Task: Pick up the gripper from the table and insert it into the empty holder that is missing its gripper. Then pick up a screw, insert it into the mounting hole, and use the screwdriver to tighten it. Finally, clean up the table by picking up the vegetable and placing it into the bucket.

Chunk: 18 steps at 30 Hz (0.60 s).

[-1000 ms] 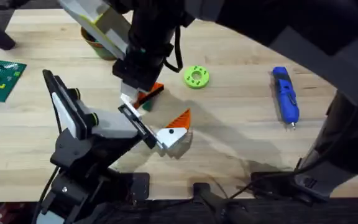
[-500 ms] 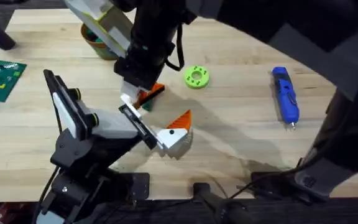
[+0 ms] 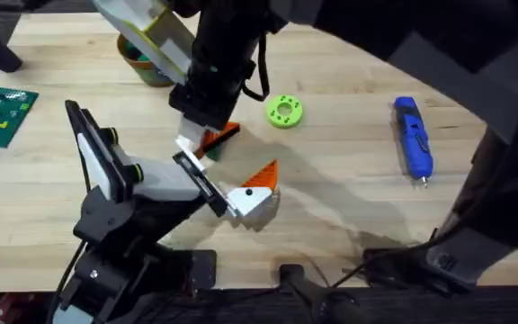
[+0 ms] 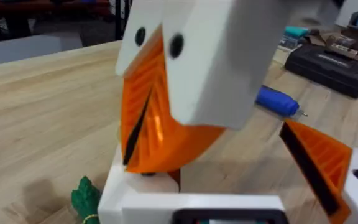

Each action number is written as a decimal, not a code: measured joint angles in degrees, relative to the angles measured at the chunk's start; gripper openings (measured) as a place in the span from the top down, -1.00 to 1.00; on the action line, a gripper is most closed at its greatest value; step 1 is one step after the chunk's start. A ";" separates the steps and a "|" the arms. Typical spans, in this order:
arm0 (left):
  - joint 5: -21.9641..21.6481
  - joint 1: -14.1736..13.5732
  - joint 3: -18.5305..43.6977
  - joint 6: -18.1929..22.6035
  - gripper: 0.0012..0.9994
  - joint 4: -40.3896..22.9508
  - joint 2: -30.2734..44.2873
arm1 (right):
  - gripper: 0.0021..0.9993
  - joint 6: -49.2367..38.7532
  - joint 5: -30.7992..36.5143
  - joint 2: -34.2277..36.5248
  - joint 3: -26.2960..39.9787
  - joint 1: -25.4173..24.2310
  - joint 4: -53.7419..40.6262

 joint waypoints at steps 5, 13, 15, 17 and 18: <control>0.08 0.00 0.00 0.00 -0.98 0.00 0.01 | 0.99 -0.56 0.04 0.00 0.00 0.00 -0.04; 0.13 0.00 0.00 0.00 -0.98 0.00 0.01 | 0.99 -1.89 0.04 0.00 0.00 -0.07 -0.19; 0.11 0.00 0.00 0.00 -0.98 0.00 0.00 | 0.99 -2.17 0.04 0.00 0.00 -0.07 -0.21; 0.12 0.00 0.00 0.01 -0.98 0.00 0.00 | 0.99 -2.46 0.04 0.00 0.00 -0.07 -0.22; 0.13 0.00 0.00 0.01 -0.98 0.00 -0.01 | 0.99 -2.58 0.06 0.00 0.00 -0.10 -0.23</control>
